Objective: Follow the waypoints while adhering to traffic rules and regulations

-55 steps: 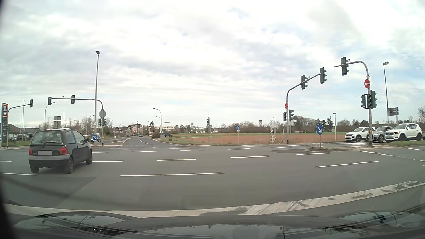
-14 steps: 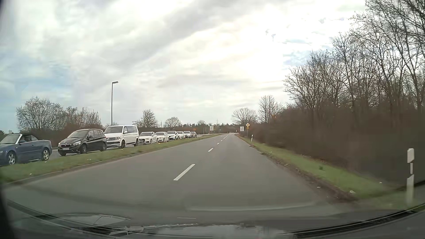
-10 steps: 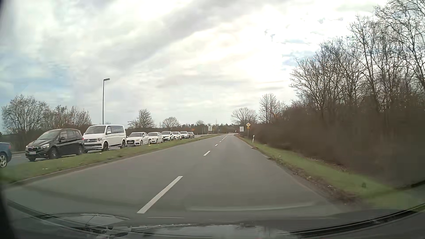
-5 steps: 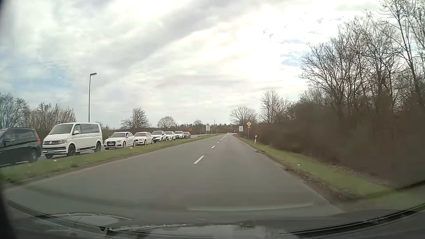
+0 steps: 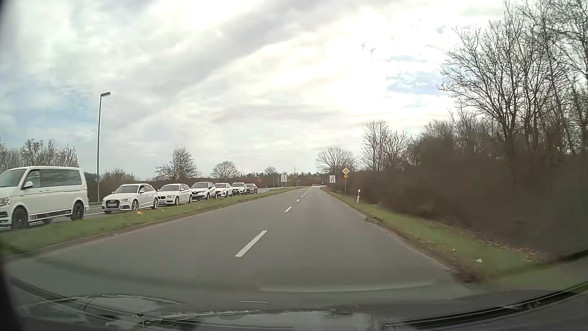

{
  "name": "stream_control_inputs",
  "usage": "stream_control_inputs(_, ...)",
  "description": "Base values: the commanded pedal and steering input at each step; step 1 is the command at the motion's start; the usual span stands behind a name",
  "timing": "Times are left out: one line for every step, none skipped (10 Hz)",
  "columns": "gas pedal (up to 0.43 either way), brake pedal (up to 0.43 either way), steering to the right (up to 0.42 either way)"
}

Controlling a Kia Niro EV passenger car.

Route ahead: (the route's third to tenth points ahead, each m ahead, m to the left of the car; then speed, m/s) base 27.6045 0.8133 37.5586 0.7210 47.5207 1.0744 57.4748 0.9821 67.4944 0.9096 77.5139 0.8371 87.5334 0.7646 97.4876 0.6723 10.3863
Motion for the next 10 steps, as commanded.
stream_control_inputs(0.378,0.0,0.006)
stream_control_inputs(0.378,0.0,0.006)
stream_control_inputs(0.378,0.0,0.006)
stream_control_inputs(0.378,0.0,0.006)
stream_control_inputs(0.378,0.0,0.005)
stream_control_inputs(0.378,0.0,0.004)
stream_control_inputs(0.378,0.0,0.003)
stream_control_inputs(0.378,0.0,0.0)
stream_control_inputs(0.378,0.0,-0.001)
stream_control_inputs(0.378,0.0,-0.001)
